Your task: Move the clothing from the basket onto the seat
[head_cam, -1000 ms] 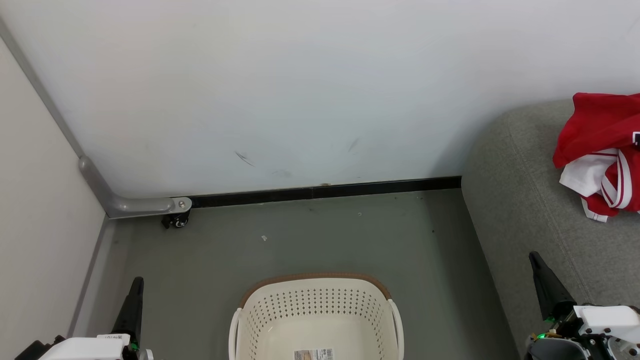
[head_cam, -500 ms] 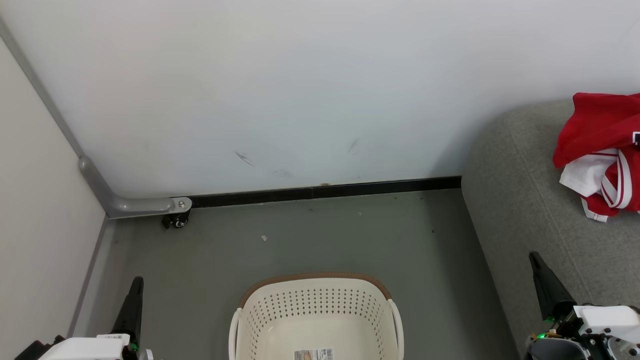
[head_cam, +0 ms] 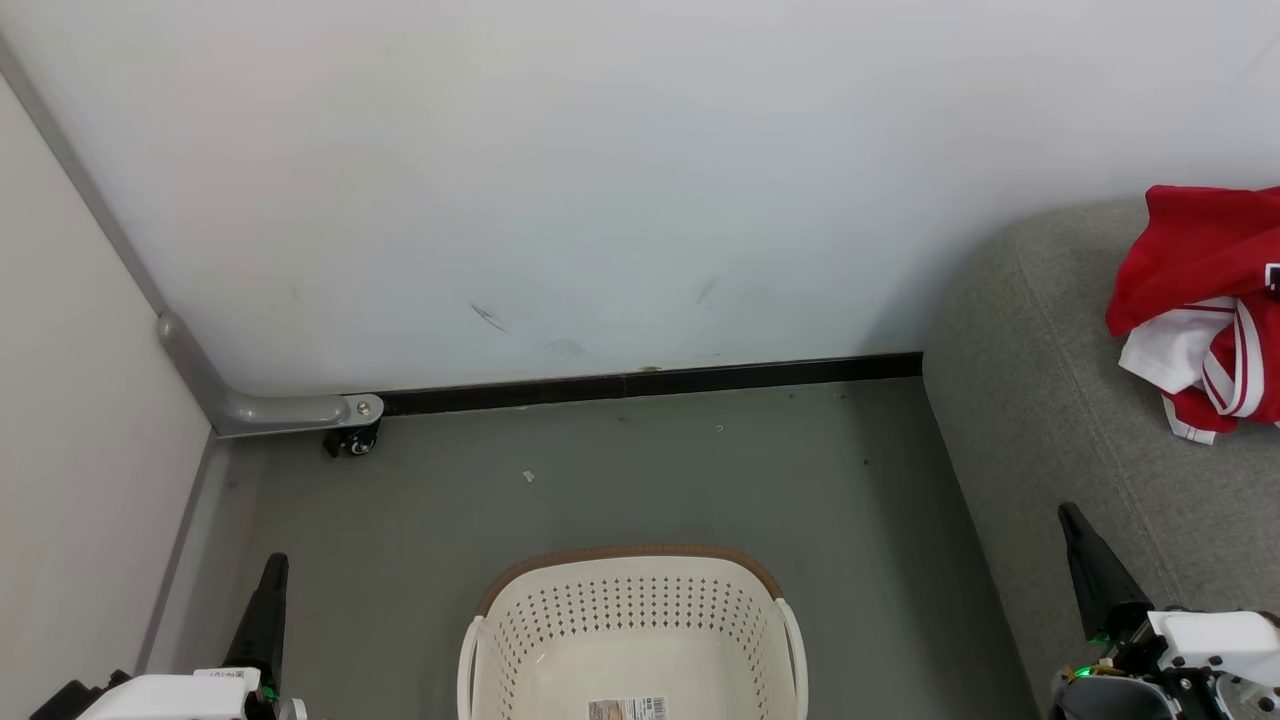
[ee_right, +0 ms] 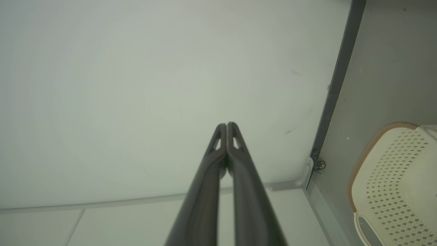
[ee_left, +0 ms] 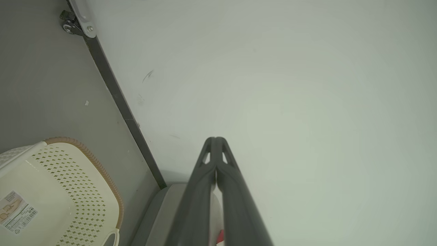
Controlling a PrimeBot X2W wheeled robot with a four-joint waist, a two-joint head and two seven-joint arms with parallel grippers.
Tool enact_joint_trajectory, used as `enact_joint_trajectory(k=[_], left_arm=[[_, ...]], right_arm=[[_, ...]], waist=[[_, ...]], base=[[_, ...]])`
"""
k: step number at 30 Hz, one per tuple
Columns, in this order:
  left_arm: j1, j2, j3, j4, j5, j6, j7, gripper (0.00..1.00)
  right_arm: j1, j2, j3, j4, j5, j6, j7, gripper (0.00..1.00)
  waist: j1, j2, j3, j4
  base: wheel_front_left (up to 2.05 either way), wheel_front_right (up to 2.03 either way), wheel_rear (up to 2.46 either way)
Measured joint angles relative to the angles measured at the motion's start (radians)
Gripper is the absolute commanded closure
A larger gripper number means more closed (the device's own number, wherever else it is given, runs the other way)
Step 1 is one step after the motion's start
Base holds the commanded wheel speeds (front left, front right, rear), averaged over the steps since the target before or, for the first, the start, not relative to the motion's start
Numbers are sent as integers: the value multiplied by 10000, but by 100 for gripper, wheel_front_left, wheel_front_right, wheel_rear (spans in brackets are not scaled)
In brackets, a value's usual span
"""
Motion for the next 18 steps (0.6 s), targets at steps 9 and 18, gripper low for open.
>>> enact_joint_trajectory(k=[9, 18], left_arm=[[0, 0, 0, -4, 0, 0, 0, 100], [0, -2, 4, -6, 0, 0, 0, 100]], right_arm=[[0, 4, -13, 2, -2, 0, 27, 100], [-1, 10, -25, 2, -2, 0, 27, 100]], waist=[[0, 0, 0, 0], [0, 0, 0, 0]], base=[[0, 0, 0], [0, 0, 0]])
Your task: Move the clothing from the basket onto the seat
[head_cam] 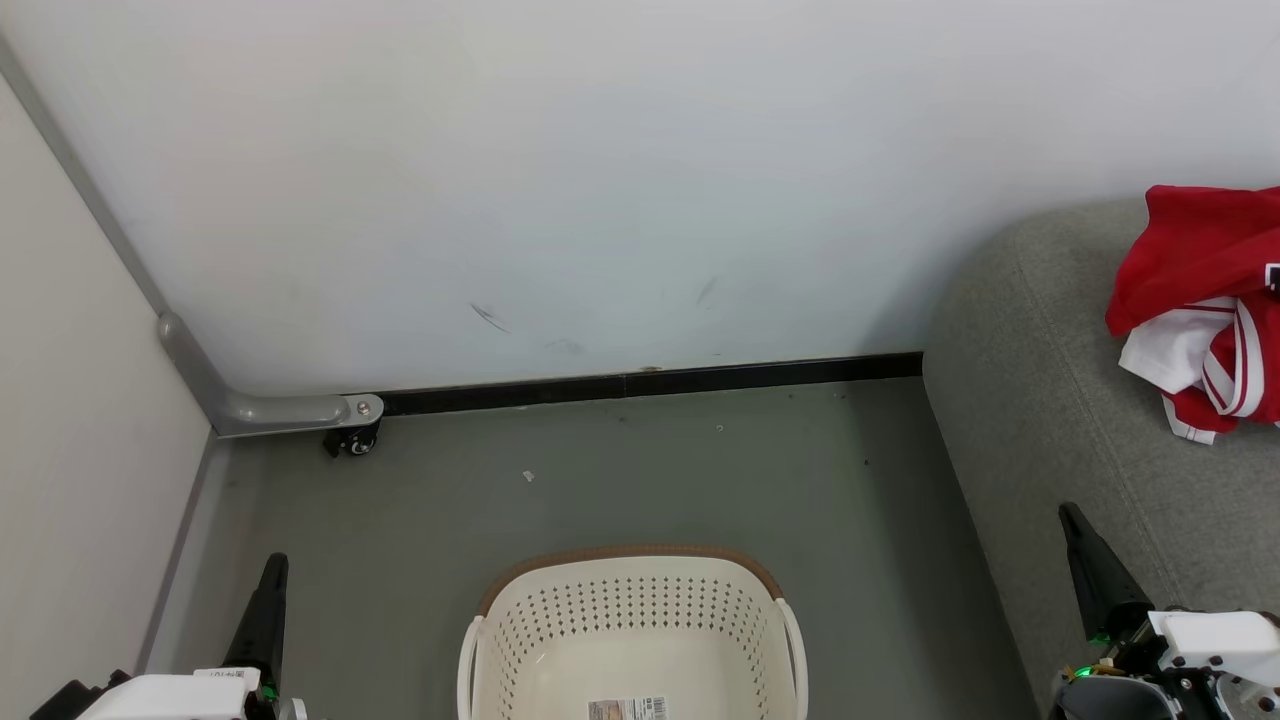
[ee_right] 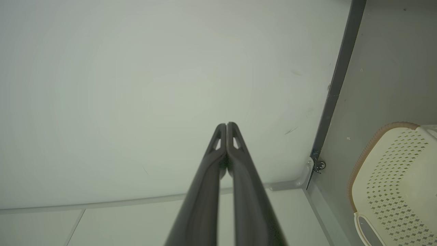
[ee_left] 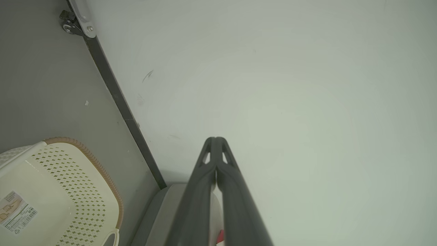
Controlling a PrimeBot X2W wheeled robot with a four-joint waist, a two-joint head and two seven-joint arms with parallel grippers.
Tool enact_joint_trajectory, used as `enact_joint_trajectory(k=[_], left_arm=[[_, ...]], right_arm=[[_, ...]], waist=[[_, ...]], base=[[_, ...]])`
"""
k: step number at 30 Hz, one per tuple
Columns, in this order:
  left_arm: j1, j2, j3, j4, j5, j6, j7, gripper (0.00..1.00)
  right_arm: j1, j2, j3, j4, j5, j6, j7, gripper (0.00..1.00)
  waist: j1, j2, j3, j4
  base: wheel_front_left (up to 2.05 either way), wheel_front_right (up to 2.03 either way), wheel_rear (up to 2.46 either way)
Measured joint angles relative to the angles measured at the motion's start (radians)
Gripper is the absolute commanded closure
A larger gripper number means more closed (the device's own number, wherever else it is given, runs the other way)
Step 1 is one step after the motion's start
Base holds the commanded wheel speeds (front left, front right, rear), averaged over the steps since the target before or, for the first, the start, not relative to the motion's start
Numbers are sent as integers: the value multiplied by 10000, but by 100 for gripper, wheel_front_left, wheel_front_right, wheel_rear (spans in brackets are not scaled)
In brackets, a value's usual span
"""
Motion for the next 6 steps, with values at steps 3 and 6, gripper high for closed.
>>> enact_joint_trajectory(k=[3, 6], left_arm=[[0, 0, 0, 0, 0, 0, 0, 100], [0, -2, 2, -2, 0, 0, 0, 100]], right_arm=[[0, 4, -2, 0, 0, 0, 0, 100], [0, 6, -4, 0, 0, 0, 0, 100]], waist=[[0, 0, 0, 0], [0, 0, 0, 0]], base=[[0, 0, 0], [0, 0, 0]])
